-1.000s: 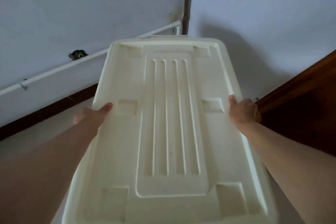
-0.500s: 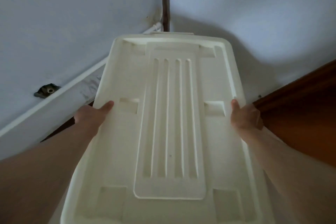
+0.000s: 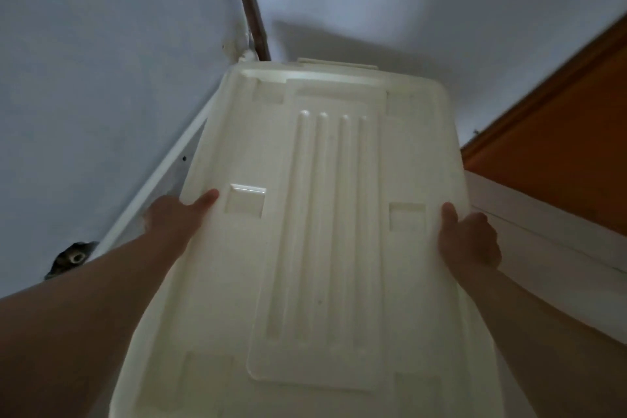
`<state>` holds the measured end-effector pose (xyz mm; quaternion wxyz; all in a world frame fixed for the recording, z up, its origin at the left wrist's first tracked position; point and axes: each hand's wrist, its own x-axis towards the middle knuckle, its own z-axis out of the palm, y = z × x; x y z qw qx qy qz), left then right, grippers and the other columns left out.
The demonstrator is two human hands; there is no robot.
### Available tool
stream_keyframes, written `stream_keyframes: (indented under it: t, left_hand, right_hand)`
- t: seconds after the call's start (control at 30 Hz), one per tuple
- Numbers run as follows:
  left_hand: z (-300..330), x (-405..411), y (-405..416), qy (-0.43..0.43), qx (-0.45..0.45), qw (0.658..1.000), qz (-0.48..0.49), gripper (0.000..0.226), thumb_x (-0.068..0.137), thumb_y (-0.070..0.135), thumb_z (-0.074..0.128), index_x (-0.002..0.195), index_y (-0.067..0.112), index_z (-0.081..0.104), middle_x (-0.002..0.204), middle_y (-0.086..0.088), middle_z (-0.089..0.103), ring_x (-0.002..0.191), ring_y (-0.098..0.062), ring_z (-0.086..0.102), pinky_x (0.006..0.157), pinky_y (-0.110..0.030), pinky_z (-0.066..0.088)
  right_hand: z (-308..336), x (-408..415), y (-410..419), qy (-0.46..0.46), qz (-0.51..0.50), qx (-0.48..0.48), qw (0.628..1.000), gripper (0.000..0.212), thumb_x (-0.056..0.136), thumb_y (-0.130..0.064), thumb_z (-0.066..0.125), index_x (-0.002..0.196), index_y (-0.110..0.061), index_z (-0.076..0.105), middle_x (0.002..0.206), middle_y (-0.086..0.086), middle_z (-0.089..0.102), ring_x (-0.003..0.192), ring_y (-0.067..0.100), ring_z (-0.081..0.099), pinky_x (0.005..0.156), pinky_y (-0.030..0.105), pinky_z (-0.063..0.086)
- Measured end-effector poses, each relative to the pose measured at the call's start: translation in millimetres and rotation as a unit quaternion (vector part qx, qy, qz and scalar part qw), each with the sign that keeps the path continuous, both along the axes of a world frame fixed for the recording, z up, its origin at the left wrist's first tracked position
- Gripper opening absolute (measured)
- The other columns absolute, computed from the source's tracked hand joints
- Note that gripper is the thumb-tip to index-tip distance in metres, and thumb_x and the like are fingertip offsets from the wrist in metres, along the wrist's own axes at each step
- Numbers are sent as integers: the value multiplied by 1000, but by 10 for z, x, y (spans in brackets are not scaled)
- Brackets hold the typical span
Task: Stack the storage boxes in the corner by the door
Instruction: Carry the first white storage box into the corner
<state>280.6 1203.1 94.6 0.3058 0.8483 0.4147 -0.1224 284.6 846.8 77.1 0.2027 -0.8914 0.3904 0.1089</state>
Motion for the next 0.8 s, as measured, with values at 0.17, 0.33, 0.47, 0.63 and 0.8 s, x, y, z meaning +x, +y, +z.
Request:
stream_keyframes:
  t: [0.17, 0.33, 0.47, 0.63, 0.8]
  left_hand:
    - [-121, 129, 29, -3, -3, 999, -34, 77, 82, 51, 64, 124, -12, 53, 126, -30, 58, 117, -43, 55, 96, -44, 43]
    - [-304, 310, 207, 10, -8, 998, -64, 78, 83, 50, 62, 128, -13, 49, 130, -30, 54, 121, -43, 52, 99, -44, 41]
    - [-585, 483, 506, 21, -20, 997, -74, 86, 78, 59, 63, 127, -11, 50, 129, -29, 55, 119, -42, 54, 99, -46, 44]
    - [-855, 662, 794, -2, -42, 994, -102, 89, 78, 57, 64, 137, -6, 42, 139, -24, 48, 129, -37, 47, 107, -41, 38]
    - [-1026, 866, 902, -17, -40, 990, -135, 86, 82, 51, 64, 139, -7, 39, 143, -24, 45, 132, -35, 44, 108, -37, 35]
  right_hand:
    - [-195, -116, 64, 12, -41, 11, 999, 64, 96, -51, 35, 122, 6, 48, 125, 26, 56, 111, 42, 56, 91, 44, 44]
    - [-375, -121, 292, 18, -83, 18, 996, 63, 97, -49, 35, 123, 7, 46, 127, 28, 54, 115, 42, 54, 93, 44, 42]
    - [-591, -150, 588, 5, -121, 19, 993, 63, 97, -47, 37, 125, 9, 44, 130, 31, 50, 119, 44, 50, 97, 46, 38]
    - [-831, -217, 929, -13, -158, 13, 987, 62, 97, -46, 38, 124, 9, 44, 130, 32, 50, 120, 44, 49, 98, 45, 37]
    - [-1031, -184, 1116, -18, -177, 11, 984, 61, 97, -45, 38, 124, 8, 45, 129, 31, 51, 119, 44, 50, 98, 44, 38]
